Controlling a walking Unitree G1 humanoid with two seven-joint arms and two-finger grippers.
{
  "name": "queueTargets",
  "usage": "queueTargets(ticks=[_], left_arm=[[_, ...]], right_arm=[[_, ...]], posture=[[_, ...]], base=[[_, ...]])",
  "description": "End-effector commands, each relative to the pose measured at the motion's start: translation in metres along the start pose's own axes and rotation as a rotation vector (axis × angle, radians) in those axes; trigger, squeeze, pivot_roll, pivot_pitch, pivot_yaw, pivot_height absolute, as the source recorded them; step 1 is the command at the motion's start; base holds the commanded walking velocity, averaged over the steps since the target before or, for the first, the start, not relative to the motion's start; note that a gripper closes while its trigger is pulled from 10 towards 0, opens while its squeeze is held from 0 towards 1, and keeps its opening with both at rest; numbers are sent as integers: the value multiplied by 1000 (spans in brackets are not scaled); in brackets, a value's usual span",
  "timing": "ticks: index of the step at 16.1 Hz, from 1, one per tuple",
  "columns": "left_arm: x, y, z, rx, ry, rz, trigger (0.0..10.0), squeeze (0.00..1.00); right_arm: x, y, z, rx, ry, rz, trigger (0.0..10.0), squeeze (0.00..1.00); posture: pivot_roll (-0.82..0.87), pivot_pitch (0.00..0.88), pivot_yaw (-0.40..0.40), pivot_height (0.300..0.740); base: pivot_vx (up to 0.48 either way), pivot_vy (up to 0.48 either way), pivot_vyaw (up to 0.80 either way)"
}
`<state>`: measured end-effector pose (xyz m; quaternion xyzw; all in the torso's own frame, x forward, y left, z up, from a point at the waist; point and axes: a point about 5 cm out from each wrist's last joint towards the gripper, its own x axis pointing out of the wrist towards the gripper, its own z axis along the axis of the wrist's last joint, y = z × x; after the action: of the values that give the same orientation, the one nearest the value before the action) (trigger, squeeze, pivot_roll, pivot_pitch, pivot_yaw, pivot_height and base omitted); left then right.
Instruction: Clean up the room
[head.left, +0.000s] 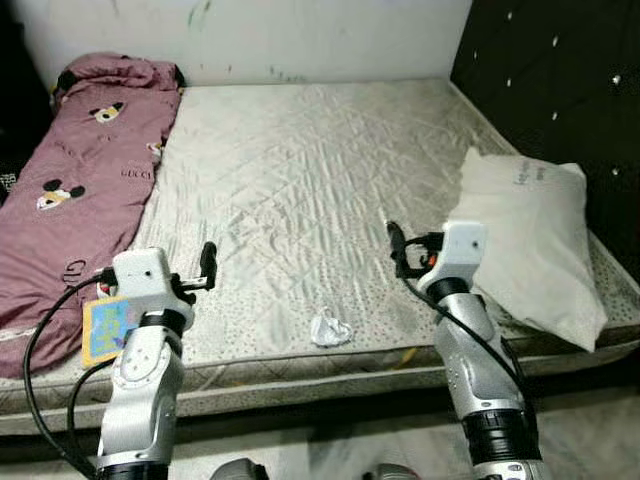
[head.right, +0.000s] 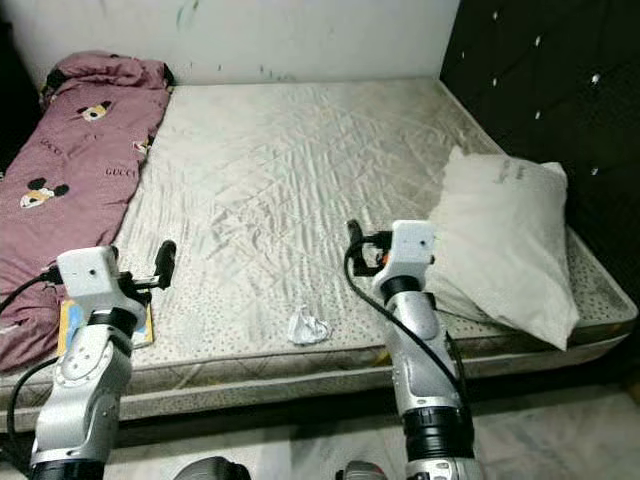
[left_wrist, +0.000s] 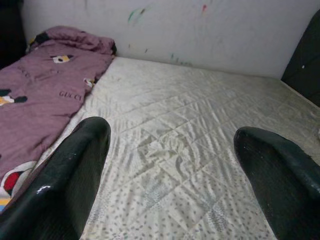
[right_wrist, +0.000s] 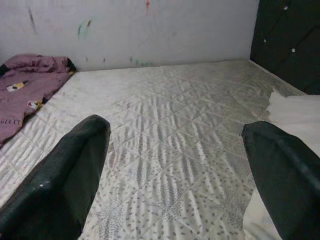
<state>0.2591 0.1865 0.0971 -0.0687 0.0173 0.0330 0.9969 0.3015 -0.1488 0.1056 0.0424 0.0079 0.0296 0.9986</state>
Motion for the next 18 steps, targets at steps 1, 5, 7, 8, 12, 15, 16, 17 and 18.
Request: queueTargets(ticks=[1, 5, 7, 8, 12, 15, 16, 17, 18], left_arm=[[1, 2, 1, 5, -5, 12, 10000, 0], [3, -2, 2, 4, -5, -13, 10000, 0], [3, -4, 2, -10, -12, -23, 10000, 0], [3, -4, 3, -15, -17, -22, 10000, 0], [2, -3, 5, -18, -30, -27, 10000, 0], [1, -3, 7, -13, -34, -29, 10000, 0], [-1, -1, 7, -10, -34, -23, 10000, 0], [-2, 0, 6, -11, -32, -14, 10000, 0], [-3, 1, 6, -14, -28, -5, 10000, 0]], right_arm=[[1, -2, 5, 14, -24, -10, 10000, 0], [1, -1, 6, -3, -27, 10, 10000, 0], [1, 0, 6, -3, -29, 11, 10000, 0], [2, -1, 6, -2, -28, 8, 10000, 0], [2, -4, 7, 42, -27, -16, 10000, 0], [2, -5, 9, 47, -28, -17, 10000, 0], [0, -4, 11, 58, -32, -14, 10000, 0], [-2, -5, 12, 64, -34, -15, 10000, 0], [-2, -5, 11, 73, -34, -15, 10000, 0]], posture=[[-76, 0, 12, 740], [-89, 0, 15, 740], [-88, 0, 12, 740], [-88, 0, 12, 740], [-89, 0, 9, 740], [-91, 0, 8, 740], [-92, 0, 8, 740], [-92, 0, 5, 740], [-92, 0, 4, 740]], base=[[0, 0, 0], [0, 0, 0], [0, 0, 363], [0, 0, 788], [0, 0, 0], [0, 0, 0], [0, 0, 0], [0, 0, 0], [0, 0, 0]])
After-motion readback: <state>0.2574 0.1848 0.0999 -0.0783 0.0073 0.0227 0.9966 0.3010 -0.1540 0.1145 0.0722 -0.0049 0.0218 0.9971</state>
